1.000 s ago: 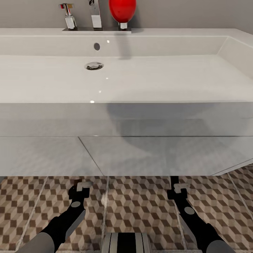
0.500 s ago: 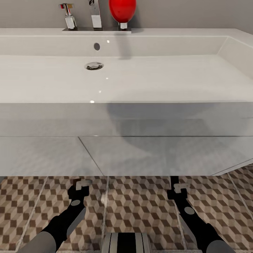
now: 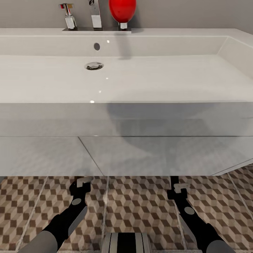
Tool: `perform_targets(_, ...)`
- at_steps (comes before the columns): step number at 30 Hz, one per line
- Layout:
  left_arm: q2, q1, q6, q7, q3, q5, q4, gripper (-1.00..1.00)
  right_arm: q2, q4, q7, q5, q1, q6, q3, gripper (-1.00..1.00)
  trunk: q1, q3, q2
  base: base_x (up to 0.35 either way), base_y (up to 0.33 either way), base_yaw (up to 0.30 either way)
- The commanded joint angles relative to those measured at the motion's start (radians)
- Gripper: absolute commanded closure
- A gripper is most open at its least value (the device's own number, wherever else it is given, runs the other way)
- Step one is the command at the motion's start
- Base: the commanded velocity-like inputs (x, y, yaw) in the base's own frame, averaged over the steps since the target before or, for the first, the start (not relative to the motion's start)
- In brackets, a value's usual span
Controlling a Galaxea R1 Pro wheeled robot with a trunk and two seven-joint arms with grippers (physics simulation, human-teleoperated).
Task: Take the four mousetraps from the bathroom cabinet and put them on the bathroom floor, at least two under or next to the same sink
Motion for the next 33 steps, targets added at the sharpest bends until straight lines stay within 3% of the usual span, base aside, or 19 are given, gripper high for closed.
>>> perform_targets(1,0.002,-0.001,-0.011,0.007,-0.007,0.011,-0.001,1.00,-0.001,0.000,-0.008,-0.011,-0.001,-0.004,0.008,1.00,0.000,-0.001,0.000,0.000,0.000,0.000)
perform_targets(8,0.002,-0.001,-0.057,0.001,-0.007,0.010,-0.003,1.00,-0.001,0.000,-0.008,-0.012,-0.001,-0.007,0.009,1.00,0.000,-0.001,0.000,0.000,0.000,0.000)
perform_targets(33,0.006,-0.001,-0.054,-0.006,-0.004,0.008,0.005,1.00,-0.002,0.000,-0.007,-0.010,-0.001,-0.005,0.007,1.00,0.000,-0.001,0.000,0.000,0.000,0.000)
